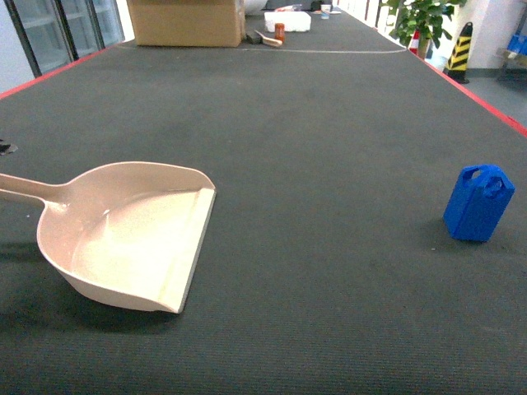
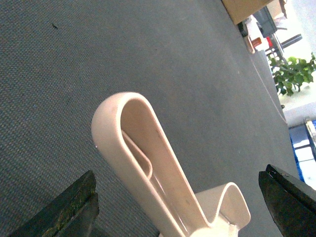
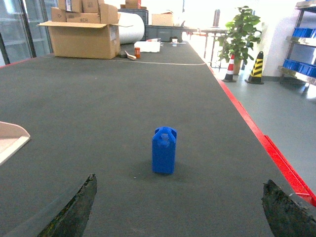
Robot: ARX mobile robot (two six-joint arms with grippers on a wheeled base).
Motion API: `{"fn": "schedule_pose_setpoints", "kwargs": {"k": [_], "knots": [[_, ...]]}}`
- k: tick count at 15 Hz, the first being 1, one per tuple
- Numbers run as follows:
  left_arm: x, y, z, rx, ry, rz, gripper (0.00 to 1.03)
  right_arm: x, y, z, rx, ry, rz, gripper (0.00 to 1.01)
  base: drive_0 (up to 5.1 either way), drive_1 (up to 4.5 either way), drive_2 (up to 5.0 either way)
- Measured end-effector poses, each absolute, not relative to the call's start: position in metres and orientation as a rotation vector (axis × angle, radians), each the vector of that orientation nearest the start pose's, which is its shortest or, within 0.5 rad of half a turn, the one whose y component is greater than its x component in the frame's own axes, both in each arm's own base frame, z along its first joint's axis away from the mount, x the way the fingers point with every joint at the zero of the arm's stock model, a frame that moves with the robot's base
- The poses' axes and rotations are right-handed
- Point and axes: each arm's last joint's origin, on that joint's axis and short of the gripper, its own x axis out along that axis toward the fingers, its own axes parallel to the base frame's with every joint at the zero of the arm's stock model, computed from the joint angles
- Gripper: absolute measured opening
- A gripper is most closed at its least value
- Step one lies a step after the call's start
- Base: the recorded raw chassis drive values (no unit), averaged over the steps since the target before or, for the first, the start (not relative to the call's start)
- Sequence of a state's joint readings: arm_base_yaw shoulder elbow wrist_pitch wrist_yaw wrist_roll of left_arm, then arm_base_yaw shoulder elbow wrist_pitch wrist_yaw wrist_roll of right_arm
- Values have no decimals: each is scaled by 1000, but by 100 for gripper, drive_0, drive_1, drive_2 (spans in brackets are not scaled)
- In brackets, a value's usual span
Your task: Place part in tray to right shelf
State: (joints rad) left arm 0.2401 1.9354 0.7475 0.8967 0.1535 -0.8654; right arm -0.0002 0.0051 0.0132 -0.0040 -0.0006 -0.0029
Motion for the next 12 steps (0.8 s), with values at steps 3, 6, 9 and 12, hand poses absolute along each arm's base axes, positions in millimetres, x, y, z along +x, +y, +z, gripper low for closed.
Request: {"fn": "schedule_pose_setpoints", "kwargs": {"k": [3, 6, 9, 12], "knots": [[378, 88, 114, -931, 217, 214, 98, 97, 0, 167, -3, -4, 0, 98, 0, 0, 0], [394, 90, 95, -1005, 289, 202, 88, 97, 0, 167, -3, -4, 0, 98, 0, 0, 0], [403, 90, 97, -1133, 256, 144, 52, 97, 0, 167, -3, -4, 0, 98, 0, 0, 0], [406, 82, 109, -1193, 227, 16, 17, 97, 0, 167, -3, -4, 0, 98, 0, 0, 0]]}}
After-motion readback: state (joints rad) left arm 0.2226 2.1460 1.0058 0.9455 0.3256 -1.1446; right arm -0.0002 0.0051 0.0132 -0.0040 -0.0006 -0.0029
